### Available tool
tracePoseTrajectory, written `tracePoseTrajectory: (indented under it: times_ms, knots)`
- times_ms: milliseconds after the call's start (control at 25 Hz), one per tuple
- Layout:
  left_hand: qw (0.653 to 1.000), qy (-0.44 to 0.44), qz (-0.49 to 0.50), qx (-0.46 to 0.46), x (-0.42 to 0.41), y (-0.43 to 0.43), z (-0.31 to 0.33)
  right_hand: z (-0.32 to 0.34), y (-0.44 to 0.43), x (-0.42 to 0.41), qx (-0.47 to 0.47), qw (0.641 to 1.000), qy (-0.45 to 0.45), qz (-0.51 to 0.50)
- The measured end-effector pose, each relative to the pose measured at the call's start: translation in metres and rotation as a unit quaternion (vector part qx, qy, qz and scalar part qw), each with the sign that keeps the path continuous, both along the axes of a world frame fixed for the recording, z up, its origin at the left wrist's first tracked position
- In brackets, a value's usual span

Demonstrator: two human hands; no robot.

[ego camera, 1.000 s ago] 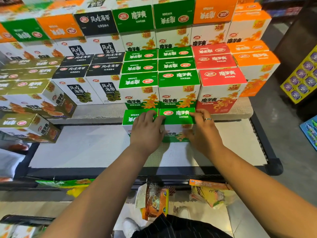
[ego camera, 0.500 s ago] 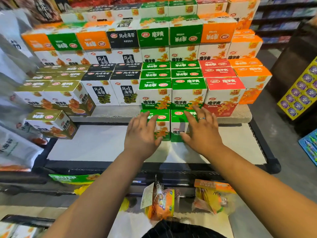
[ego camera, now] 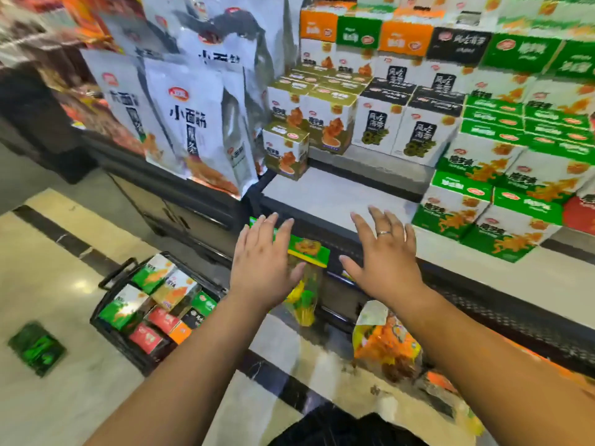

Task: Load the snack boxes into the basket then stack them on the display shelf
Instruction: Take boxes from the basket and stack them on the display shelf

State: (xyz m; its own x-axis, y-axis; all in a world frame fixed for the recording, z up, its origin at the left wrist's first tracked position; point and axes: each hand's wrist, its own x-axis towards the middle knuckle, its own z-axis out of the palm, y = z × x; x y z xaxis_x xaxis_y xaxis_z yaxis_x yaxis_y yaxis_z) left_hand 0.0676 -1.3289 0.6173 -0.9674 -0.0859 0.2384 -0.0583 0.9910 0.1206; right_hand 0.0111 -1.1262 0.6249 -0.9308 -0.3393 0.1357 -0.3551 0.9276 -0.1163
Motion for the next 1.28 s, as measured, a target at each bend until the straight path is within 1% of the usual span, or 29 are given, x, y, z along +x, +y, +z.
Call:
tracePoseTrajectory:
  times_ms: [120,320,440,520,640,720,840,1080,1280]
  knots:
    - [0.998,-0.009,0.070,0.003,0.059,-0.054,-0.006,-0.006,-0.064,0.030,-0.008,0.998,0.004,0.056]
    - [0.981,-0.046,0.183,0.036,0.138,-0.125,-0.020,-0.021,-0.157,0.073,0.004,0.988,-0.025,0.152]
    - [0.966,-0.058,0.243,0.062,0.173,-0.154,-0.029,-0.034,-0.203,0.091,0.011,0.978,-0.034,0.206]
    - [0.957,-0.050,0.275,0.074,0.191,-0.172,-0.038,-0.042,-0.230,0.097,0.013,0.971,-0.040,0.234]
    - [0.945,-0.050,0.316,0.075,0.205,-0.202,-0.052,-0.056,-0.276,0.096,0.025,0.960,-0.080,0.267]
    - [0.935,-0.072,0.336,0.085,0.205,-0.225,-0.062,-0.069,-0.306,0.090,0.034,0.954,-0.113,0.277]
    - [0.928,-0.080,0.353,0.093,0.190,-0.266,-0.082,-0.095,-0.355,0.071,0.020,0.947,-0.133,0.293]
    - [0.915,-0.120,0.364,0.128,0.129,-0.356,-0.112,-0.132,-0.446,-0.002,0.101,0.924,-0.215,0.300]
    - [0.900,-0.155,0.374,0.159,0.081,-0.416,-0.142,-0.166,-0.512,-0.052,0.128,0.908,-0.270,0.295]
